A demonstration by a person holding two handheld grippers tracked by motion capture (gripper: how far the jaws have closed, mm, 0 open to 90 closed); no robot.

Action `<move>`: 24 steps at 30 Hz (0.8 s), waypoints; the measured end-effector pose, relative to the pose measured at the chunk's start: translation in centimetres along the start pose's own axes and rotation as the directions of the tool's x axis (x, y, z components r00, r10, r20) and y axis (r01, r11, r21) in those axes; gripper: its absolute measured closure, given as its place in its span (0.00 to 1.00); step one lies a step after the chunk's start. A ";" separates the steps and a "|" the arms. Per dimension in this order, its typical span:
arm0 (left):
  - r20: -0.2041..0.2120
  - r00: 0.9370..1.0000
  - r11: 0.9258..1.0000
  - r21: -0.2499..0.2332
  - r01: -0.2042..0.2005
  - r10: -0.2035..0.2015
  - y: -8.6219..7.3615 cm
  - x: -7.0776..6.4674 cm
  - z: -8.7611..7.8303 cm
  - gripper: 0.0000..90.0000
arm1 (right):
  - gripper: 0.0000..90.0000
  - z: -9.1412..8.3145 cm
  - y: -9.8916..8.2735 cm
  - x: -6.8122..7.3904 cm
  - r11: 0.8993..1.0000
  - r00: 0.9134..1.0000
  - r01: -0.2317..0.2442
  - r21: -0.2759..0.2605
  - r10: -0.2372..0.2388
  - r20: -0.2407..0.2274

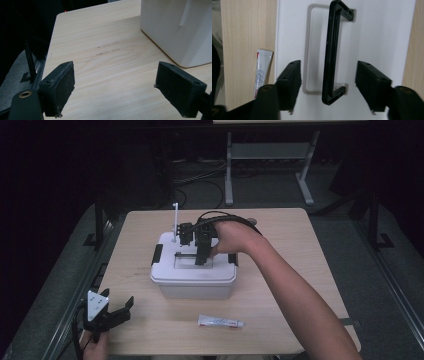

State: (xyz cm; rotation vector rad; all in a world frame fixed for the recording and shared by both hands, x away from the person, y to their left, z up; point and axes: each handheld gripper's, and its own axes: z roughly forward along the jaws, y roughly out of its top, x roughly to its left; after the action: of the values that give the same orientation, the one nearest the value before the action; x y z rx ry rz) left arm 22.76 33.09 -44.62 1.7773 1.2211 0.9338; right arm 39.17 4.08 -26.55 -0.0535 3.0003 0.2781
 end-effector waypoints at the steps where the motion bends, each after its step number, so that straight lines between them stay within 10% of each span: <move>1: 0.000 1.000 1.000 0.000 0.001 -0.001 0.0 0.0 0.0 0.17 | 0.47 0.1 0.1 -0.1 1.000 1.000 0.000 -0.007 0.000 -0.008; 24: -0.004 1.000 1.000 -0.005 0.005 -0.005 -0.1 0.2 -0.1 0.17 | 0.83 0.7 0.9 -2.5 0.999 0.999 -0.044 0.006 0.044 -0.007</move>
State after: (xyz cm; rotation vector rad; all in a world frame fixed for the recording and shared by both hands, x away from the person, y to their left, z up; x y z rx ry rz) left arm 22.74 33.31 -44.61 1.7681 1.2242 0.9378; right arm 41.68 5.12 -26.77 0.0116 3.0126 0.2734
